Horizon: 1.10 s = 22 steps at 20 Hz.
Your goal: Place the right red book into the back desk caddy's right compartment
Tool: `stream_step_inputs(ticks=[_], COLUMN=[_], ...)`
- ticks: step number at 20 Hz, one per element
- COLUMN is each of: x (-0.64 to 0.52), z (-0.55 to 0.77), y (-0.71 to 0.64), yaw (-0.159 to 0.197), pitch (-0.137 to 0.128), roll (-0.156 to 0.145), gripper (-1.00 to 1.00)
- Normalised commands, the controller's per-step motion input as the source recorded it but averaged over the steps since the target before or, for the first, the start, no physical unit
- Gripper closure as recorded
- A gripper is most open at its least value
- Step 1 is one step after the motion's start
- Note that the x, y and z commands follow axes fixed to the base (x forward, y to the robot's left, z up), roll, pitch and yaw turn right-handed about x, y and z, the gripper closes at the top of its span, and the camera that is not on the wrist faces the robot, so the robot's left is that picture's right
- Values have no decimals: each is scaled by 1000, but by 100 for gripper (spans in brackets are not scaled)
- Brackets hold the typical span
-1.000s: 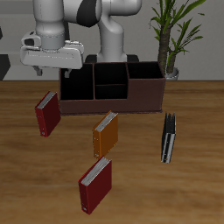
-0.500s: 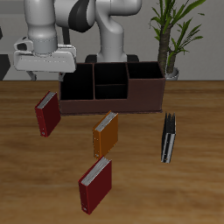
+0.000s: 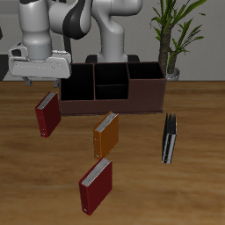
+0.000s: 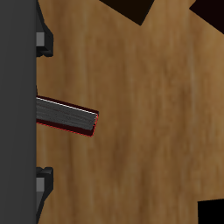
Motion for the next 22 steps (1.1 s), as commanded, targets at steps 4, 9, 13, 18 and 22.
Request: stream_step_inputs(ticks=[4,9,13,18,22], x=[60,19,18,45,53], z=[-218,-190,-248,-430,-434], y=[-122,-125,-26,-21,-36], yaw=[-9,-14,-9,-19,-37], pitch=[8,10,22,35,39], roll=[-18,-29,-15,-2,-10], gripper=[-100,-100,-100,-100,-100])
